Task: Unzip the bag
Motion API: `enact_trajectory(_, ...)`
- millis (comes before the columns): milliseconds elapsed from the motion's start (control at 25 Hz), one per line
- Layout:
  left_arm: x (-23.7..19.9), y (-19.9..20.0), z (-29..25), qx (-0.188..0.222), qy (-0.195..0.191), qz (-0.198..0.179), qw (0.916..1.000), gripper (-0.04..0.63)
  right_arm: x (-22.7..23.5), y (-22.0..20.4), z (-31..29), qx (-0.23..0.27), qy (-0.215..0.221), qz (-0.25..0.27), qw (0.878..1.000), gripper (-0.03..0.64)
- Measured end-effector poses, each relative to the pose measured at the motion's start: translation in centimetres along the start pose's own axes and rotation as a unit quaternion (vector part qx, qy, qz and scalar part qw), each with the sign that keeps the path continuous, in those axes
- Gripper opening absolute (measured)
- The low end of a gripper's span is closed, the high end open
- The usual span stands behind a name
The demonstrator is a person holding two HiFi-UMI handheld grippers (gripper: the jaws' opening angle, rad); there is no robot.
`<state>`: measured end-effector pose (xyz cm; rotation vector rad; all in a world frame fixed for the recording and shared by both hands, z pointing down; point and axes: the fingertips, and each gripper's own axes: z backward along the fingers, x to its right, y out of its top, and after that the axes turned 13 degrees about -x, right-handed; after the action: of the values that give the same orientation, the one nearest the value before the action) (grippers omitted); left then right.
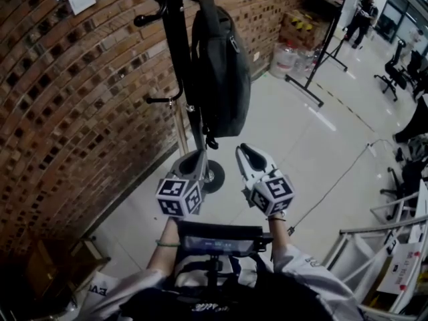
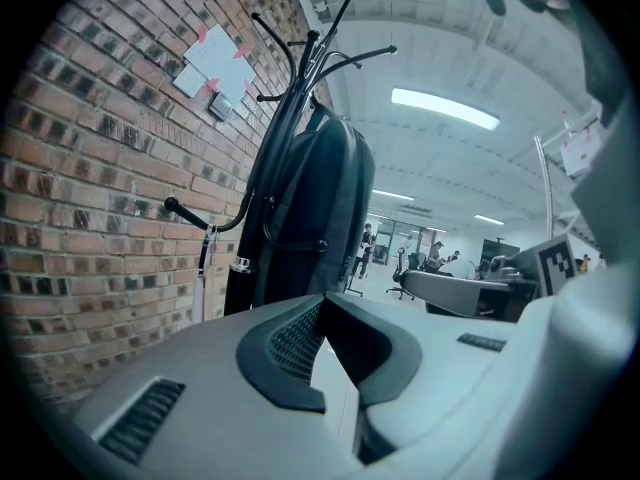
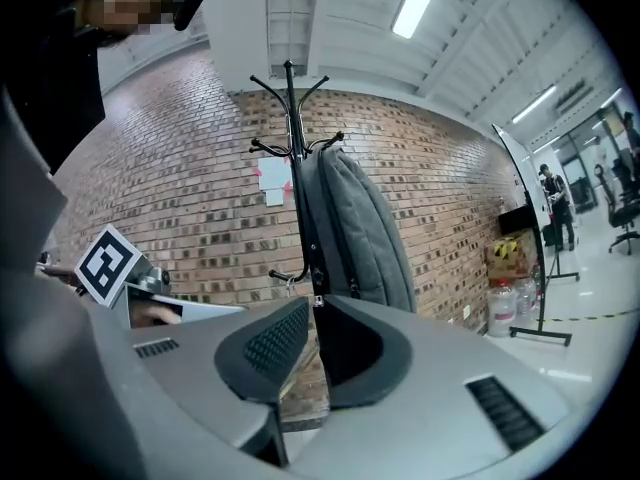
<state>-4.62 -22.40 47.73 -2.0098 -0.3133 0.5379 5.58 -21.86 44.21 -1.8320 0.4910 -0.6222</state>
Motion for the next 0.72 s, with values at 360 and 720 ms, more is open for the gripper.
enact_trajectory(360,1.8,-1.3,1.6,-0.001,0.018,0.004,0.9998,0.006,-0.9,0.6,1.7,0.009,0.009,0.010,1.000,0.041)
enact_trajectory(720,2.3,-1.6,2.6,0.002,0.026,0.002,0.9997,0.007,-2.1,0.8,2.0,0.016,0.024,0.001,1.000,0.021)
